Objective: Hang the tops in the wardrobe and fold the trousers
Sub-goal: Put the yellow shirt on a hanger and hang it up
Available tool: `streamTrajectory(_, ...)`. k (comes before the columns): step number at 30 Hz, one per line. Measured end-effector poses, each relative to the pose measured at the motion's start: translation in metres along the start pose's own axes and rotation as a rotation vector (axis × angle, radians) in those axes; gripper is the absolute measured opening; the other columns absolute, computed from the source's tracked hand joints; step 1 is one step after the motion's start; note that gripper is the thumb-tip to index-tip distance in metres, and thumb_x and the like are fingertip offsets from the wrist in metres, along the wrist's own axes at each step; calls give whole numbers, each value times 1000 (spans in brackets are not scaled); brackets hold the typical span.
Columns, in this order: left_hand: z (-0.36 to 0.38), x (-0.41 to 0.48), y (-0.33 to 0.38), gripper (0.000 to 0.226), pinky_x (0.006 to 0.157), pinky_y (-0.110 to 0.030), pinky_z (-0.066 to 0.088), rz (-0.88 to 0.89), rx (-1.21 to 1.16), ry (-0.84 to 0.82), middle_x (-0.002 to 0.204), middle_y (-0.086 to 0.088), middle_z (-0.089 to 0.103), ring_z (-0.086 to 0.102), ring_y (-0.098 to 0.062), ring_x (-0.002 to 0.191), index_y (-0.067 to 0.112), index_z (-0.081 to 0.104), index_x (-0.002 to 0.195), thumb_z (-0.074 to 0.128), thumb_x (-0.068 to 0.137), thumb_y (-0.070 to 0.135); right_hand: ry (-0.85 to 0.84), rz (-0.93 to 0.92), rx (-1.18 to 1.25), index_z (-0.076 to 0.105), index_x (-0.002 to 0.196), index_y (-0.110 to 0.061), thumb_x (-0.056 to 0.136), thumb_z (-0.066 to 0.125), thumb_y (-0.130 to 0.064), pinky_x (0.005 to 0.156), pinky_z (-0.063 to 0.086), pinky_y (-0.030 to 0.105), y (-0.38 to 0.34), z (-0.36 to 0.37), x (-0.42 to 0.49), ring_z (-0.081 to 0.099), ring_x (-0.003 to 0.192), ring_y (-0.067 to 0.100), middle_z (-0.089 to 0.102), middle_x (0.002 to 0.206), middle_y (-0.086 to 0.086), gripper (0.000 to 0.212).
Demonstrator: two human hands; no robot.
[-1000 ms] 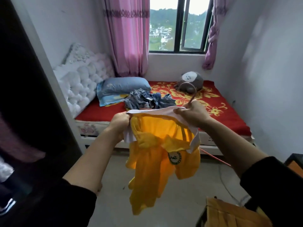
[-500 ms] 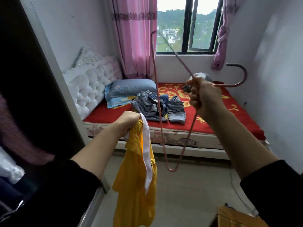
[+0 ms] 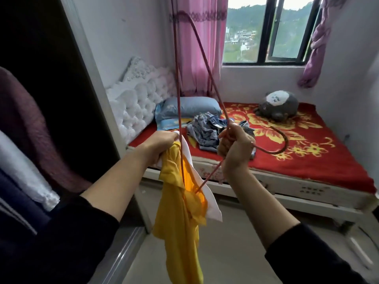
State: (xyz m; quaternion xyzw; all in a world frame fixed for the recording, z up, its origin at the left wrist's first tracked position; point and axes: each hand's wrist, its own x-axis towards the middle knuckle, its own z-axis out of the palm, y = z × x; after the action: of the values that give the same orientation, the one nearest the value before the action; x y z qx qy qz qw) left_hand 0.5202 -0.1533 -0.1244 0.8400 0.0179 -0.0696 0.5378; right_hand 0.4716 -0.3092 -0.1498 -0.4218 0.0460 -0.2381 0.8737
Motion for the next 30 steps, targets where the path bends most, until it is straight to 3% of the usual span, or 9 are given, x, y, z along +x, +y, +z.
streamTrajectory(5,-31,9,-1,34,76,-34,56,-32,-121,29,97,-11,69,66,-22,90,7,65,108,50,96,34,-86,88,-175,52,44,-16,88,52,-10,39,19,19,33,-25,11,28,35,10,41,43,1,45)
streamTrajectory(8,-51,11,0,31,66,-30,56,-81,-243,79,90,-11,69,66,-20,79,10,67,95,49,96,35,-191,80,-365,53,40,-13,88,51,-4,42,17,22,37,-39,20,27,36,12,35,44,4,49)
streamTrajectory(12,-70,7,-6,31,59,-29,56,-87,-301,86,84,-12,68,67,-19,71,8,64,92,45,98,32,-355,33,-614,57,50,0,86,52,0,39,22,21,23,-52,38,32,37,12,42,47,8,36)
streamTrajectory(15,-77,3,-16,26,50,-24,53,-61,-322,124,69,-8,67,65,-14,56,9,63,83,46,97,22,-437,-14,-791,60,54,-1,87,57,-3,38,26,18,10,-60,51,35,37,8,45,45,6,34)
streamTrajectory(21,-76,3,-39,37,78,-39,56,-112,-247,286,90,-15,70,67,-27,84,3,68,102,59,91,37,-423,-63,-1079,63,50,-7,81,64,-11,37,31,15,-10,-54,72,37,34,3,48,43,2,31)
streamTrajectory(25,-74,-5,-43,36,89,-44,53,-101,-233,193,98,-19,70,66,-33,93,2,69,105,70,83,30,-398,-88,-1191,66,56,-1,80,65,-14,45,37,20,-15,-53,81,43,41,3,55,48,3,28)
streamTrajectory(28,-74,-9,-45,23,75,-38,54,-114,-158,96,87,-16,66,62,-29,85,6,69,93,73,78,23,-390,-124,-1239,65,54,-1,79,66,-15,54,40,26,-18,-56,86,45,48,7,58,51,7,29)
streamTrajectory(30,-73,-11,-44,17,64,-31,49,-89,-128,56,86,-12,64,61,-24,82,8,67,95,69,81,16,-440,-139,-1280,58,46,-6,77,66,-11,49,38,17,-17,-56,84,41,41,3,52,45,2,33)
